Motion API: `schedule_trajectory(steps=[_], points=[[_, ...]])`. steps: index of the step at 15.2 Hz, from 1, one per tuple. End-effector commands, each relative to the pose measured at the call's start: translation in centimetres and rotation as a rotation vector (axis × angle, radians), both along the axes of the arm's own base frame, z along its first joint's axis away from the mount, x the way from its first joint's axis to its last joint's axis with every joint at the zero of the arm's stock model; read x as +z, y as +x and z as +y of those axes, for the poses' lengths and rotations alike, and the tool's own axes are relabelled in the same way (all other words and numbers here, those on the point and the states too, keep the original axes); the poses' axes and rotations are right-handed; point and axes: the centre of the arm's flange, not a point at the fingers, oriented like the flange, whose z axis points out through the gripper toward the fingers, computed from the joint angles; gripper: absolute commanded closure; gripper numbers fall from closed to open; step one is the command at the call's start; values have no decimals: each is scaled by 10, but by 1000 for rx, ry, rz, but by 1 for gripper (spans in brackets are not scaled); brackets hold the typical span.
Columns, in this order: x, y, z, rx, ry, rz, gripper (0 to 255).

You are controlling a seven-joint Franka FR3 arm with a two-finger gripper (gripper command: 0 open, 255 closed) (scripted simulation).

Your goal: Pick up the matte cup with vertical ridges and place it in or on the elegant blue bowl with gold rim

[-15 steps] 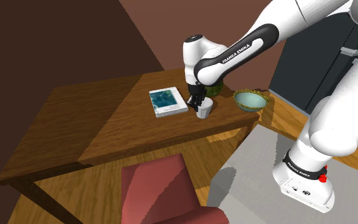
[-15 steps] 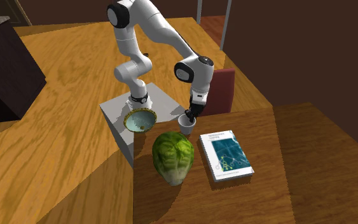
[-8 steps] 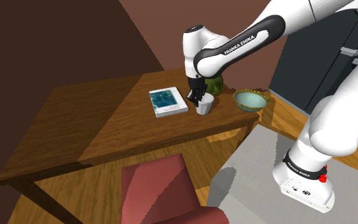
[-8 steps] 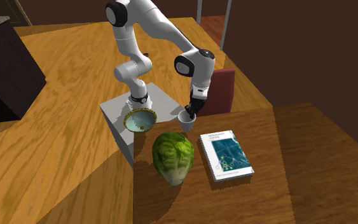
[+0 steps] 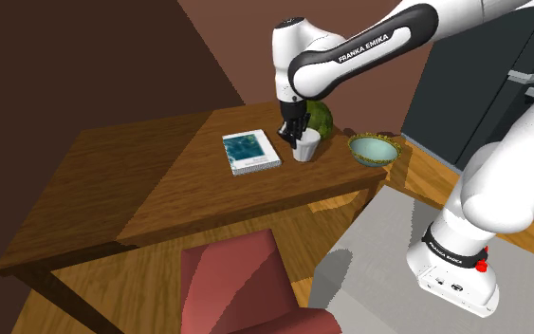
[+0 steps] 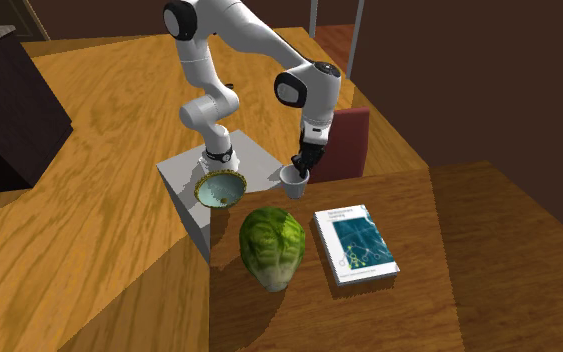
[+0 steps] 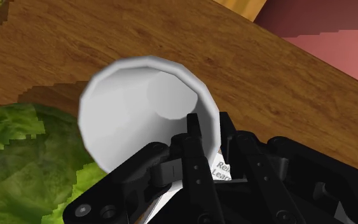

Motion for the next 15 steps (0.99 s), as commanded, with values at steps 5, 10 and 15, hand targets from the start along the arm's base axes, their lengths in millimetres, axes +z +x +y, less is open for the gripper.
schedule_trajectory(steps=[5,10,15], points=[[34,-1,0,0,0,0,255],[60,-1,0,0,0,0,255],[86,-1,0,0,0,0,255]])
